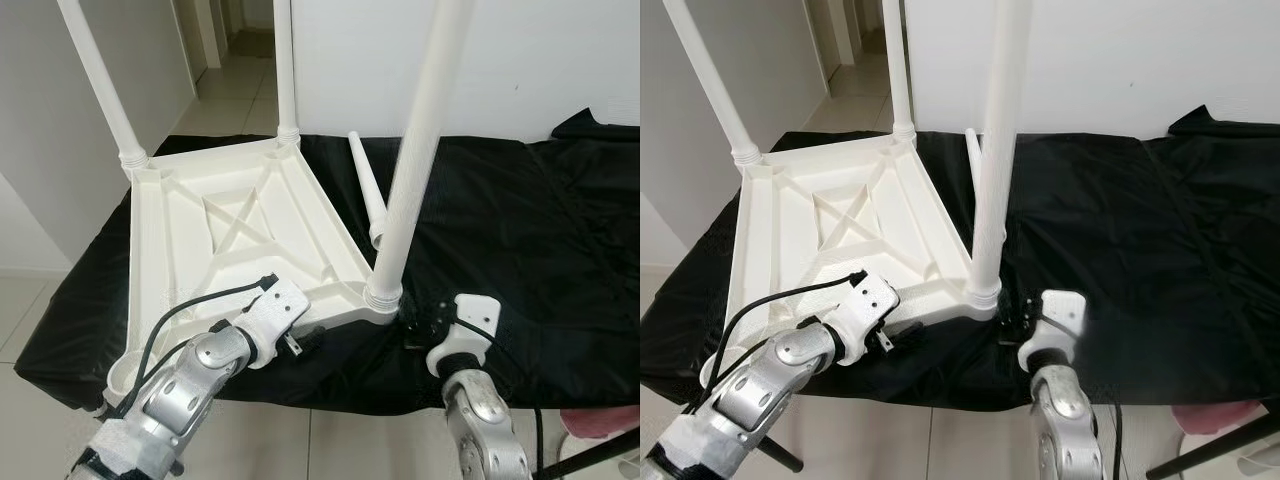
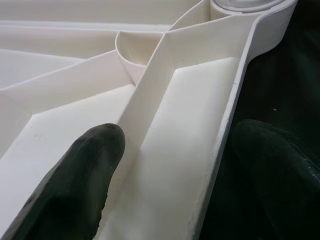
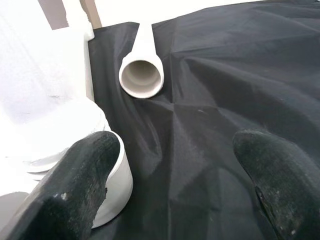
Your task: Building children table
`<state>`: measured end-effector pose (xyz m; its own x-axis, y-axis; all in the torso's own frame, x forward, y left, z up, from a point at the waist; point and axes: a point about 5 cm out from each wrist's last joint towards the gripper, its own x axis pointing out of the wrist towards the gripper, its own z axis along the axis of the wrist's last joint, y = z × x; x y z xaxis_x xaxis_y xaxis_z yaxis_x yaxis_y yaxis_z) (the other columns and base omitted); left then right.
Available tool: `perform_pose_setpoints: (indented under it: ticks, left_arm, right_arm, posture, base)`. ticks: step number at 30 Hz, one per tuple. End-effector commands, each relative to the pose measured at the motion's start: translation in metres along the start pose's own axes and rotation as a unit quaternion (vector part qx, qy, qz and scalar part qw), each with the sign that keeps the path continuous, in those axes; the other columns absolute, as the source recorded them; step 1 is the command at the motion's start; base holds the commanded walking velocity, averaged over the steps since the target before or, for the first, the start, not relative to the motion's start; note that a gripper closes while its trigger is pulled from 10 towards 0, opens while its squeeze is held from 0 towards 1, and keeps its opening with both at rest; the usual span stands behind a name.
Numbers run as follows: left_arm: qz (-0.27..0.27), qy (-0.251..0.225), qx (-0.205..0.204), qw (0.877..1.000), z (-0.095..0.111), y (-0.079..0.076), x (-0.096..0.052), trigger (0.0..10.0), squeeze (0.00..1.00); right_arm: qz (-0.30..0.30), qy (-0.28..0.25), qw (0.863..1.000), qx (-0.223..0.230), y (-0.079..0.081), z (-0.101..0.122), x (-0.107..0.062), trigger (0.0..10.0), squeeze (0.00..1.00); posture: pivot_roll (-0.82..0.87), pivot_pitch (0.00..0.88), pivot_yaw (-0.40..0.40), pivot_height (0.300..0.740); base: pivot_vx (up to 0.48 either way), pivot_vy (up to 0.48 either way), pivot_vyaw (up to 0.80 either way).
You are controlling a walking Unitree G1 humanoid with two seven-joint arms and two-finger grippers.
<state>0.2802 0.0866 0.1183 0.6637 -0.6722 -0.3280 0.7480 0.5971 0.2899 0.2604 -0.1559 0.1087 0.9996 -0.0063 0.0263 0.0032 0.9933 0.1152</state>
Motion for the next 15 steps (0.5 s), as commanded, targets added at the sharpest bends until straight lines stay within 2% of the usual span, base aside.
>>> perform_pose_setpoints:
  ticks: [1, 3, 6, 15]
  left_arm:
    - [0.075, 0.024, 0.005, 0.997, -0.009, 0.014, -0.001, 10.0, 0.00]
    - [0.083, 0.028, 0.008, 0.996, -0.010, 0.017, -0.001, 10.0, 0.00]
    - [0.122, 0.039, 0.015, 0.992, -0.011, 0.032, -0.001, 10.0, 0.00]
    - [0.158, 0.055, 0.024, 0.986, -0.016, 0.054, -0.005, 10.0, 0.00]
  right_arm:
    - [0.018, 0.008, 1.000, 0.011, 0.010, -0.003, 0.005, 10.0, 0.00]
    - [0.024, 0.007, 1.000, 0.014, 0.012, -0.003, 0.008, 10.0, 0.00]
    - [0.044, 0.013, 0.998, 0.030, 0.020, -0.004, 0.021, 10.0, 0.00]
    - [0.091, 0.011, 0.995, 0.030, 0.036, -0.002, 0.039, 10.0, 0.00]
  posture:
    - [-0.01, 0.020, 0.034, 0.740]
    - [-0.01, 0.020, 0.034, 0.740]
    - [0.00, 0.026, 0.032, 0.740]
    - [-0.01, 0.028, 0.035, 0.740]
  base:
    - [0.000, 0.000, 0.00]
    - [0.000, 0.000, 0.00]
    - [0.000, 0.000, 0.00]
    - [0.000, 0.000, 0.00]
